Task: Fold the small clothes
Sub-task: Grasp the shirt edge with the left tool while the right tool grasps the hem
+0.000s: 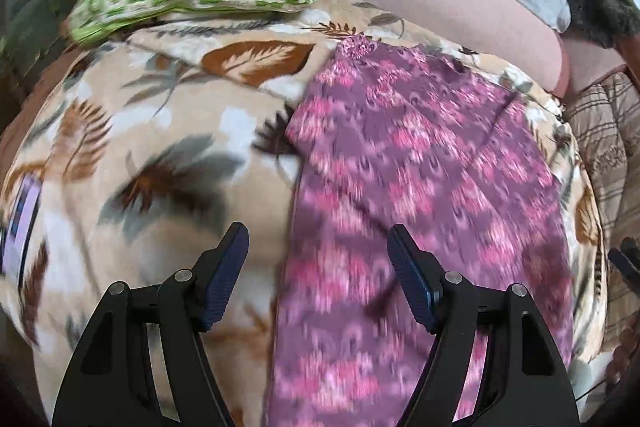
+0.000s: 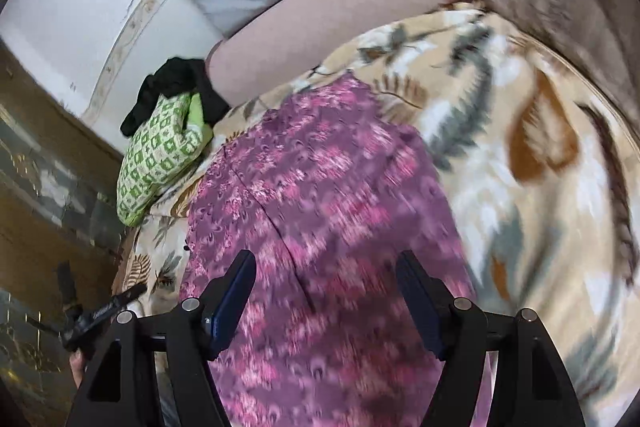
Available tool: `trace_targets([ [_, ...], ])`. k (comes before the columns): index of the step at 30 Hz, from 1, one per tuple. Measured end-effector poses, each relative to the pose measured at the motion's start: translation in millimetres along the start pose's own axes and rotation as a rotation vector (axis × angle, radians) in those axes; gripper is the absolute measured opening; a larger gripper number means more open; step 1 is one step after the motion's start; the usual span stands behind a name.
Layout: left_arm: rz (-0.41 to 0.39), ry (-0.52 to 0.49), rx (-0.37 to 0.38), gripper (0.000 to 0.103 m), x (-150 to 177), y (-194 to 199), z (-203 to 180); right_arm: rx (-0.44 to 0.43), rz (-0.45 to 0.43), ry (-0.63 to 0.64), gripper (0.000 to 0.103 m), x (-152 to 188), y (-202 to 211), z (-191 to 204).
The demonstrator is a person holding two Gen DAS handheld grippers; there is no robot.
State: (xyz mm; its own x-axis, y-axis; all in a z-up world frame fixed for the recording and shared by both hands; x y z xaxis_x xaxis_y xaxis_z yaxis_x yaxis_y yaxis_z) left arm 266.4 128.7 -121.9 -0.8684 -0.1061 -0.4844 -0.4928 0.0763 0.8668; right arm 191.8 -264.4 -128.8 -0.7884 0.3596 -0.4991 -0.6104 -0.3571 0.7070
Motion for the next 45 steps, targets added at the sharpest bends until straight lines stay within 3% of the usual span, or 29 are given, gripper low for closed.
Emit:
trace_targets([
  [3,0.037,0.002,0.023,0.072,-40,-35,-2,0.013,0.039,0.006,0.07,-41,-31,-3],
  [10,0.079,-0.02,0.024,0.072,-134,-116,-13,-0.057,0.167,-0.003,0.07,-138,-122,-22],
  [13,0.108,-0.022,0.05,0.072,-162,-150,-20,-0.045,0.171,0.007,0.07,-177,-158,-34],
  [18,0.125,-0.011,0.017,0.072,-202,-193,-25,0.003,0.156,0.001,0.07,-228,-208,-53],
  [20,0.143,-0.013,0.027,0.072,-214,-207,-26,0.003,0.179,0.011,0.067,-239,-226,-54],
  [22,0.166,-0.008,0.014,0.072,-224,-220,-26,0.058,0.181,0.037,0.061,-247,-240,-53],
  [24,0.177,0.001,0.006,0.072,-231,-232,-27,0.055,0.2,0.033,0.049,-254,-256,-52],
  [26,0.199,-0.009,-0.013,0.07,-232,-241,-32,0.106,0.22,0.057,0.044,-255,-267,-51],
  [27,0.185,-0.034,-0.025,0.053,-233,-240,-38,0.137,0.236,0.072,0.028,-254,-274,-51],
  [28,0.174,-0.061,-0.03,0.019,-233,-238,-43,0.156,0.249,0.081,0.011,-253,-278,-50],
  [29,0.191,-0.058,-0.001,0.005,-233,-237,-47,0.166,0.257,0.088,0.01,-251,-279,-50],
  [31,0.19,-0.02,-0.001,0.005,-234,-226,-46,0.176,0.225,0.092,0.007,-250,-269,-47],
  [33,0.135,-0.017,0.034,0.005,-233,-196,-42,0.143,0.172,0.098,0.007,-247,-245,-40],
  [36,0.033,0.029,0.172,0.005,-214,-118,-25,0.09,0.111,0.117,0.007,-231,-192,-25],
  [41,-0.147,-0.03,0.246,0.005,-118,22,-5,0.036,0.01,0.171,0.007,-155,-80,-3],
  [43,-0.139,-0.023,0.267,0.005,-64,56,6,0.003,-0.016,0.158,0.007,-115,-40,-2],
  [45,-0.118,-0.034,0.241,0.005,-19,70,11,-0.027,-0.037,0.124,0.007,-66,-6,-6],
])
Point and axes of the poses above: each gripper's, at about its wrist camera, not at the fingertips, and y roughly against the way its jaws point, z to its left, x to its underside, the point moved 1 cm from there along -y, roughly the way its jaws point, and after that the axes turned 2 degrees about y, right-handed, at the moved point
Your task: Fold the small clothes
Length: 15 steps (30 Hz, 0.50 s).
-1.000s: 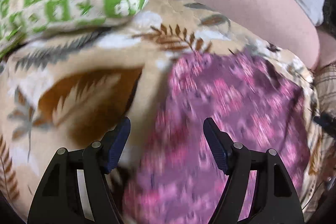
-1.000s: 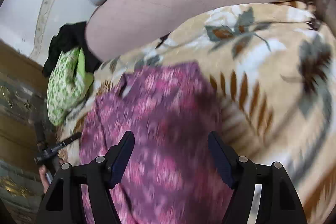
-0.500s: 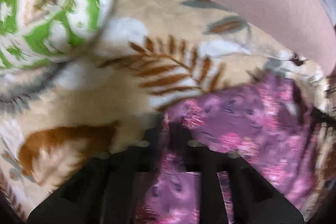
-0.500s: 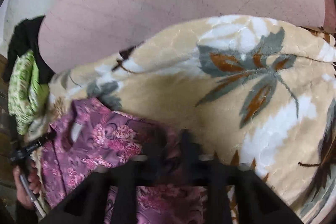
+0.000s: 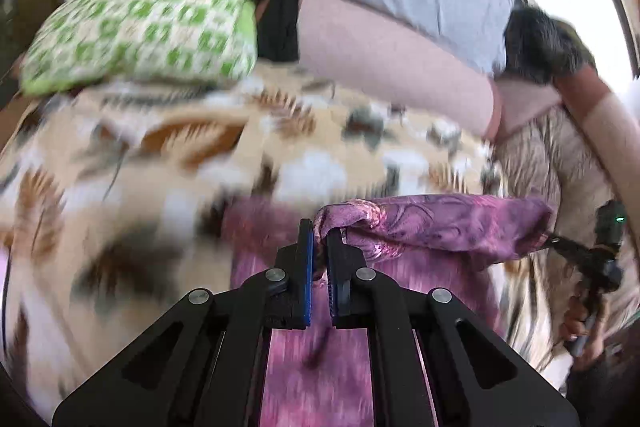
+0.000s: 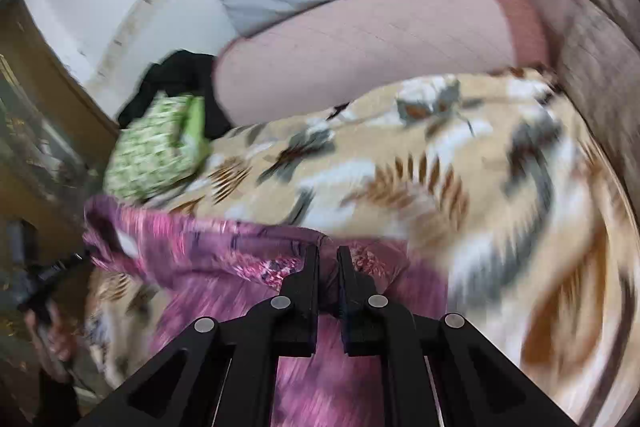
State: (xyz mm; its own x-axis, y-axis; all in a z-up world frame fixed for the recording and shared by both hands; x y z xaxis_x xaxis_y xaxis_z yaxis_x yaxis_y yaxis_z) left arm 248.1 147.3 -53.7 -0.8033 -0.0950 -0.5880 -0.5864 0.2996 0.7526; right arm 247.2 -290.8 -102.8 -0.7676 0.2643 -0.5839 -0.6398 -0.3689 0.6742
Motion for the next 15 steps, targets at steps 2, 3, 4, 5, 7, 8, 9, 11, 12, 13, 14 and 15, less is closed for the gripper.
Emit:
trace_targets([
  [2,0.039,-0.014,-0.013,0.005,43,2,-3,0.007,0.007,-0.036,0.007,49,19,-2],
  [3,0.077,-0.01,-0.017,0.005,67,-5,-4,0.031,0.02,-0.052,0.007,71,22,-5],
  [4,0.106,-0.021,-0.041,0.005,91,-13,-7,0.046,0.039,-0.064,0.007,91,21,-7],
  [5,0.14,-0.042,-0.081,0.006,111,-23,-5,0.065,0.065,-0.085,0.007,112,16,-10],
  [7,0.233,-0.015,-0.115,0.005,141,-43,-1,0.063,0.091,-0.132,0.008,139,5,-18],
  [8,0.273,-0.005,-0.122,0.005,152,-49,0,0.087,0.1,-0.13,0.008,150,-1,-21],
  [9,0.283,0.013,-0.126,0.005,159,-47,1,0.113,0.107,-0.138,0.008,156,-4,-23],
  [11,0.241,0.053,-0.093,0.012,159,-30,1,0.09,0.095,-0.191,0.008,163,5,-27],
  [12,0.219,0.078,-0.059,0.016,157,-17,2,0.051,0.062,-0.213,0.009,165,16,-25],
  [13,0.2,0.11,-0.027,0.031,156,-6,4,0.024,0.038,-0.225,0.01,168,26,-24],
  [14,0.183,0.147,-0.002,0.054,155,5,7,0.008,0.01,-0.234,0.018,171,37,-22],
  [15,0.171,0.164,0.01,0.062,157,11,9,0.01,-0.01,-0.232,0.041,173,46,-18],
])
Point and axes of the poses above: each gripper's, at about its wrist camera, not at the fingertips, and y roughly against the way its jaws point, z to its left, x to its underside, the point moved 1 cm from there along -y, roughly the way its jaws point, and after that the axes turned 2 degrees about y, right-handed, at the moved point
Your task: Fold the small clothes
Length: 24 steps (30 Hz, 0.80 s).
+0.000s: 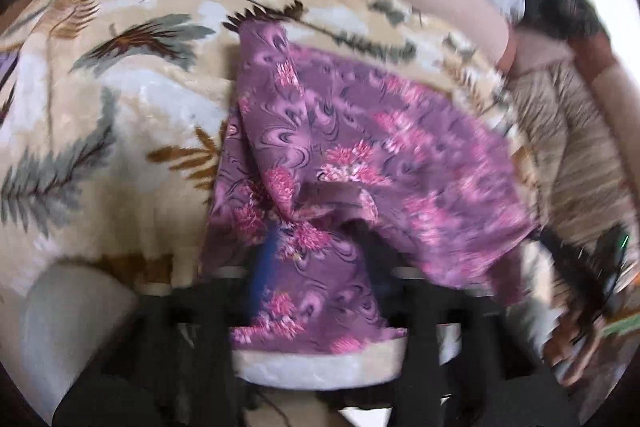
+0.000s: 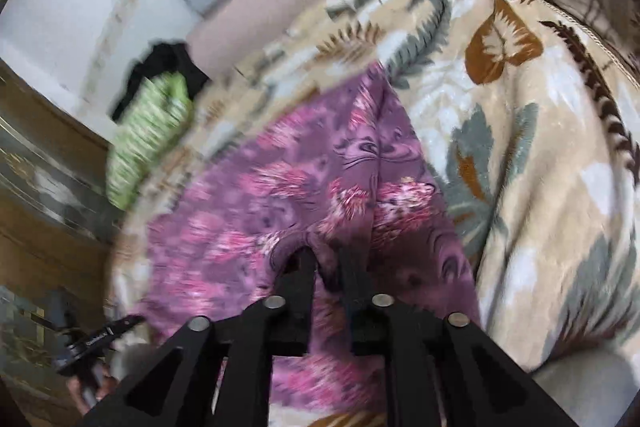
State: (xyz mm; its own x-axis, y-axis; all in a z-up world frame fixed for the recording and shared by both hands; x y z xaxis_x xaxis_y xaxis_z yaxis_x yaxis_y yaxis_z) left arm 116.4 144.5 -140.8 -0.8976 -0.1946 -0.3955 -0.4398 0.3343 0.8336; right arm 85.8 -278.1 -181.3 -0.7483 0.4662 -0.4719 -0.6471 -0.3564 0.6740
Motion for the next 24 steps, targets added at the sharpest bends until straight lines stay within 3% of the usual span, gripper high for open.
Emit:
trace_targets([
  [1,-0.025,0.015,0.011,0.064,2,7,2,0.006,-0.023,0.011,0.067,5,9,2],
  [2,-0.039,0.028,0.022,0.064,5,13,5,0.007,-0.054,0.025,0.073,11,17,4],
  [6,-0.006,0.085,0.116,0.064,6,12,5,-0.023,-0.01,0.009,0.073,27,10,2],
  [10,0.088,0.092,0.129,0.064,14,-17,-5,-0.054,0.06,-0.038,0.071,37,-21,-2],
  [12,0.103,0.126,0.116,0.064,13,-35,-6,-0.082,0.091,-0.06,0.065,36,-34,-2],
  [15,0.116,0.223,0.138,0.064,3,-55,-3,-0.075,0.11,-0.099,0.065,26,-51,-5],
  [17,0.109,0.221,0.115,0.064,-6,-64,-4,-0.086,0.132,-0.15,0.064,16,-63,-13],
  [18,0.105,0.209,0.08,0.06,-12,-69,-5,-0.089,0.137,-0.176,0.058,12,-67,-18],
  [20,0.143,0.204,0.036,0.013,-17,-78,-5,-0.061,0.151,-0.208,0.042,4,-75,-27],
  [22,0.169,0.199,0.025,0.009,-20,-77,-3,-0.047,0.167,-0.213,0.019,-1,-74,-30],
  [24,0.13,0.181,0.034,0.008,-24,-57,-5,-0.071,0.155,-0.202,0.004,-4,-57,-23],
])
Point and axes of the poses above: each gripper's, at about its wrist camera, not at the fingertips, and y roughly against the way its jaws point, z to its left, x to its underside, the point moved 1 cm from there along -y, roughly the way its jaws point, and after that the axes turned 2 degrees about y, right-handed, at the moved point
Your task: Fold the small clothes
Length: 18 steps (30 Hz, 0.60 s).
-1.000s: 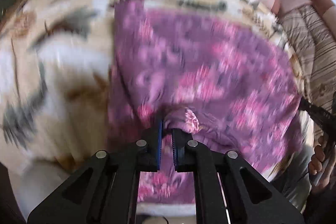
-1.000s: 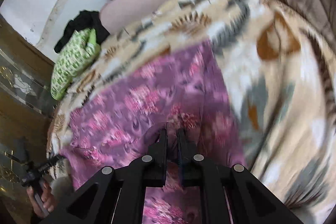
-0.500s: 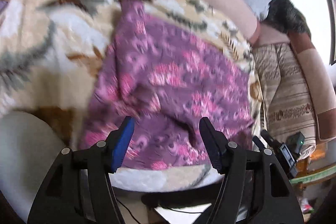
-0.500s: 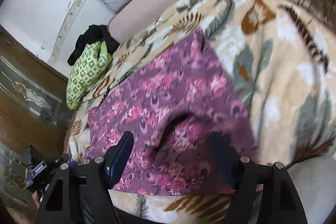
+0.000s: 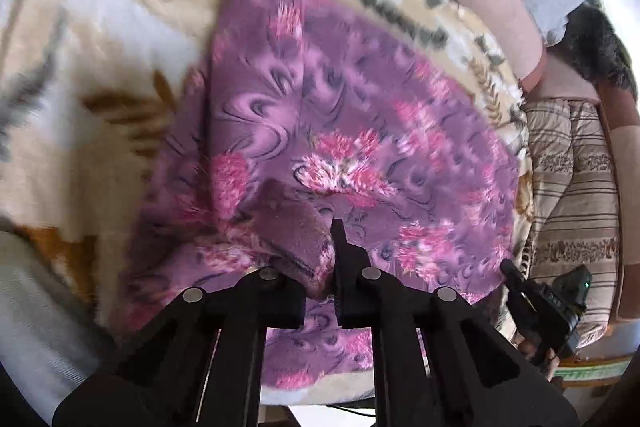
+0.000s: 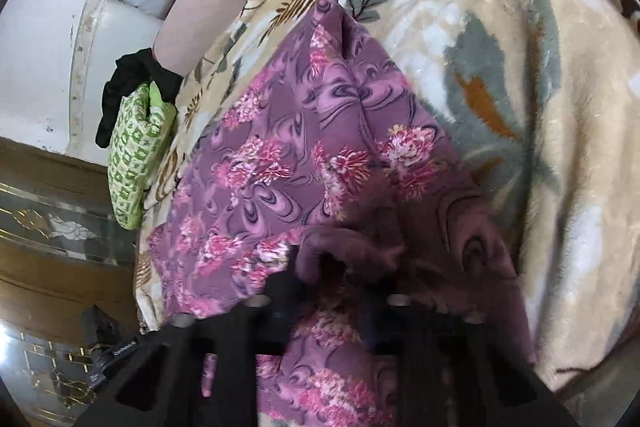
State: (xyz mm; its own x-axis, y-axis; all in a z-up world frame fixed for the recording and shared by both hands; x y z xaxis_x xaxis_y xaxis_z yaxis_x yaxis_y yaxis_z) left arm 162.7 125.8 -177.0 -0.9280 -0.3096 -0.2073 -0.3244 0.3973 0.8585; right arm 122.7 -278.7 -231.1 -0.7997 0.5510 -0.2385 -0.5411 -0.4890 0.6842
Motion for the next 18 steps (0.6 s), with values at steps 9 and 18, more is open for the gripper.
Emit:
trace_targets([
  [9,0.01,-0.144,-0.097,0.007,14,6,9,0.102,-0.032,0.206,0.004,64,47,38],
  [18,-0.034,-0.166,-0.135,0.008,27,4,14,0.178,-0.008,0.287,0.004,74,18,27],
])
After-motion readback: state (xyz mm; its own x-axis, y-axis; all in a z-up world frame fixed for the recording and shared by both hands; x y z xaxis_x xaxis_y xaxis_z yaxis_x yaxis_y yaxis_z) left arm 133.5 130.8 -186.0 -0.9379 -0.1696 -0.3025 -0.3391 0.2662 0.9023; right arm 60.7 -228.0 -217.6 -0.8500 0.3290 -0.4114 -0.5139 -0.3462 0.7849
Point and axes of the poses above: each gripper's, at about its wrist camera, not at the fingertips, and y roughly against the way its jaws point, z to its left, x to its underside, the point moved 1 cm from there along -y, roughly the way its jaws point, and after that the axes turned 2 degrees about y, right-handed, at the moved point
